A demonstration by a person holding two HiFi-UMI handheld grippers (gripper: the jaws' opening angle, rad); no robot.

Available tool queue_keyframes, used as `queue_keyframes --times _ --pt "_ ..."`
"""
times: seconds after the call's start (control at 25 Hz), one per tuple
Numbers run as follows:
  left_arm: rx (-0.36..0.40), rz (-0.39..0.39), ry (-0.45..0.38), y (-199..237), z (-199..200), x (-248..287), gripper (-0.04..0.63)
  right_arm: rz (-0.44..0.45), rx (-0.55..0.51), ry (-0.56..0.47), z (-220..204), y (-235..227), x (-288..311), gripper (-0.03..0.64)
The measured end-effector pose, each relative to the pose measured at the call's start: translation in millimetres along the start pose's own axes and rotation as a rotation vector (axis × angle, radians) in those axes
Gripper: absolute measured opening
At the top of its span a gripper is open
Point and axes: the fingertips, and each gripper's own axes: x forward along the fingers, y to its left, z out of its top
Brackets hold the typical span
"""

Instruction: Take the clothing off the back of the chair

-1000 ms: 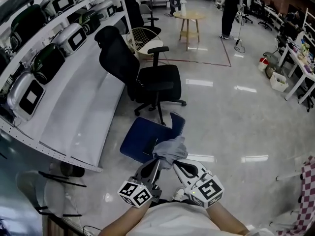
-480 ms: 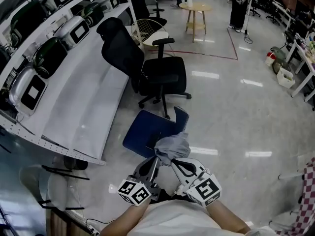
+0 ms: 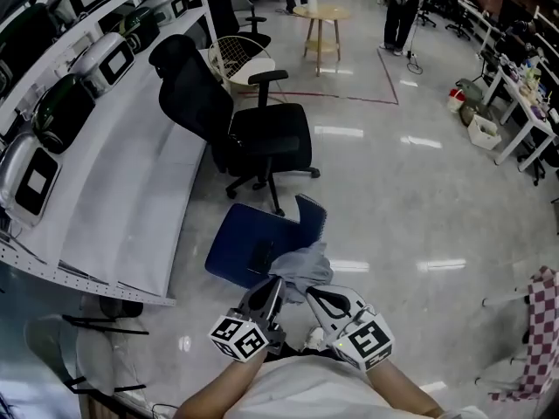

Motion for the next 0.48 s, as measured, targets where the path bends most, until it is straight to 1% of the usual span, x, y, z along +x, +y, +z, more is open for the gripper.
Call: queue_keyframes --times 0.16,0.48 --pt "-0.027 -0.034 0.042 12 0 2 0.009 -0.03 0.009 0.004 5 0 13 0.017" --pt "-0.027 -0.096 0.108 31 -9 12 0.011 -0.058 0.0 0.002 11 8 32 0.017"
